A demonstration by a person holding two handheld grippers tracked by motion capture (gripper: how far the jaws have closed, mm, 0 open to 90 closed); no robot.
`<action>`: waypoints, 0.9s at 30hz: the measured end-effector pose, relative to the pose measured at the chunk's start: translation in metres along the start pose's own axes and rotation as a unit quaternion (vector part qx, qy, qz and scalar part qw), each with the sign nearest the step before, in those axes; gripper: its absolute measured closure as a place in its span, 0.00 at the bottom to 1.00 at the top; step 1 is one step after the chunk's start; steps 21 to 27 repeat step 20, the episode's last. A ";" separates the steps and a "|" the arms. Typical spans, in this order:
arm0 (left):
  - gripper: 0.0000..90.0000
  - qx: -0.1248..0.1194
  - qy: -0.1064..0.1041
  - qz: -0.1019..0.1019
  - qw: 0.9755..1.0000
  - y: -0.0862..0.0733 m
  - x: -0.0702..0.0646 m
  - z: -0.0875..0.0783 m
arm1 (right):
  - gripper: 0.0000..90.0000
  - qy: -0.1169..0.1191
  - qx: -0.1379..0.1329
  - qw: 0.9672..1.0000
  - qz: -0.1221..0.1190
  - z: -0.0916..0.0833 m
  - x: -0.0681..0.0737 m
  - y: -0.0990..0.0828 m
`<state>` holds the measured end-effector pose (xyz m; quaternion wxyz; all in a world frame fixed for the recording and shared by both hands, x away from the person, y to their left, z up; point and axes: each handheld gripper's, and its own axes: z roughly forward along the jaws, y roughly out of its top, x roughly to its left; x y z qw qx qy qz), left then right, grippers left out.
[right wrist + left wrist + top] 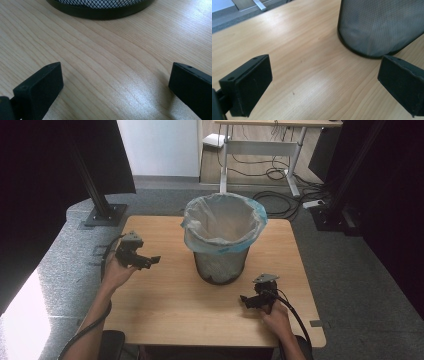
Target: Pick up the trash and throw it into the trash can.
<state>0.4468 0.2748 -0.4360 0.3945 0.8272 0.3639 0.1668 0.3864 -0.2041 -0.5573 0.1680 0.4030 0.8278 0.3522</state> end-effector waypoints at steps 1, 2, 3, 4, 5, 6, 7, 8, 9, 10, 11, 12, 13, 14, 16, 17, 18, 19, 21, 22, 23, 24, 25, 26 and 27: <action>0.00 0.001 0.002 -0.001 1.000 -0.007 0.000 0.004 | 0.00 0.000 0.000 1.000 0.000 0.000 0.000 0.000; 0.00 0.002 0.005 0.001 1.000 -0.013 -0.001 0.007 | 0.00 0.000 0.000 1.000 0.000 0.000 0.000 0.000; 0.00 0.002 0.005 -0.001 1.000 -0.021 -0.002 0.012 | 0.00 0.000 0.000 1.000 0.001 0.000 0.000 0.000; 0.00 0.001 0.003 -0.004 1.000 -0.026 -0.002 0.015 | 0.00 -0.001 0.000 1.000 0.001 0.000 0.000 0.000; 0.00 0.002 -0.001 -0.007 1.000 -0.033 -0.003 0.019 | 0.00 -0.001 0.000 1.000 0.001 0.000 0.000 0.000; 0.00 0.004 -0.002 -0.009 1.000 -0.040 -0.005 0.024 | 0.00 0.000 0.000 1.000 0.001 0.000 0.000 0.000; 0.00 0.009 -0.003 -0.009 1.000 -0.046 -0.006 0.028 | 0.00 0.000 0.000 1.000 0.001 0.000 0.000 0.000; 0.00 0.012 -0.002 -0.007 1.000 -0.050 -0.007 0.031 | 0.00 0.000 0.000 1.000 0.001 0.000 0.000 0.000; 0.00 0.017 -0.001 -0.005 1.000 -0.055 -0.009 0.035 | 0.00 0.000 0.000 1.000 0.001 0.000 0.000 0.000; 0.00 0.024 0.000 -0.004 1.000 -0.062 -0.011 0.040 | 0.00 -0.001 0.000 1.000 0.001 0.000 0.000 0.000; 0.00 0.031 0.001 -0.002 1.000 -0.066 -0.012 0.044 | 0.00 -0.001 -0.001 1.000 0.001 0.000 0.000 0.000; 0.00 0.036 0.001 0.000 0.999 -0.070 -0.013 0.047 | 0.00 -0.001 0.000 1.000 0.001 0.000 0.000 0.000; 0.00 0.042 0.002 0.001 0.999 -0.074 -0.014 0.051 | 0.00 -0.001 -0.001 1.000 0.001 0.000 0.000 0.000; 0.00 0.048 0.002 0.001 0.999 -0.077 -0.015 0.054 | 0.00 -0.001 -0.001 1.000 0.001 0.000 0.000 0.000; 0.00 0.055 0.000 -0.002 0.998 -0.084 -0.016 0.060 | 0.00 -0.001 0.000 1.000 0.001 0.000 0.000 0.000; 0.00 0.061 0.001 0.000 0.998 -0.087 -0.016 0.063 | 0.00 -0.001 -0.001 1.000 0.001 0.000 0.000 0.000; 0.00 0.067 0.004 0.004 0.998 -0.088 -0.017 0.064 | 0.00 -0.001 -0.001 1.000 0.002 0.000 0.000 0.000; 0.00 0.071 0.007 0.007 0.997 -0.089 -0.017 0.065 | 0.00 -0.001 -0.001 1.000 0.002 0.000 0.000 0.000; 0.00 0.072 0.008 0.007 0.997 -0.090 -0.018 0.065 | 0.00 -0.001 -0.001 1.000 0.002 0.000 0.000 0.000; 0.00 0.072 0.008 0.007 0.997 -0.090 -0.018 0.065 | 0.00 -0.001 -0.001 1.000 0.002 0.000 0.000 0.000; 0.00 0.072 0.008 0.007 0.997 -0.090 -0.018 0.065 | 0.00 -0.001 -0.001 1.000 0.002 0.000 0.000 0.000; 0.00 0.072 0.008 0.007 0.997 -0.090 -0.018 0.065 | 0.00 -0.001 -0.001 1.000 0.002 0.000 0.000 0.000; 0.00 0.072 0.008 0.007 0.997 -0.090 -0.018 0.065 | 0.00 -0.001 -0.001 1.000 0.002 0.000 0.000 0.000; 0.00 0.072 0.008 0.007 0.997 -0.090 -0.018 0.065 | 0.00 -0.001 -0.001 1.000 0.002 0.000 0.000 0.000; 0.00 0.072 0.008 0.007 0.997 -0.090 -0.018 0.065 | 0.00 -0.001 -0.001 1.000 0.002 0.000 0.000 0.000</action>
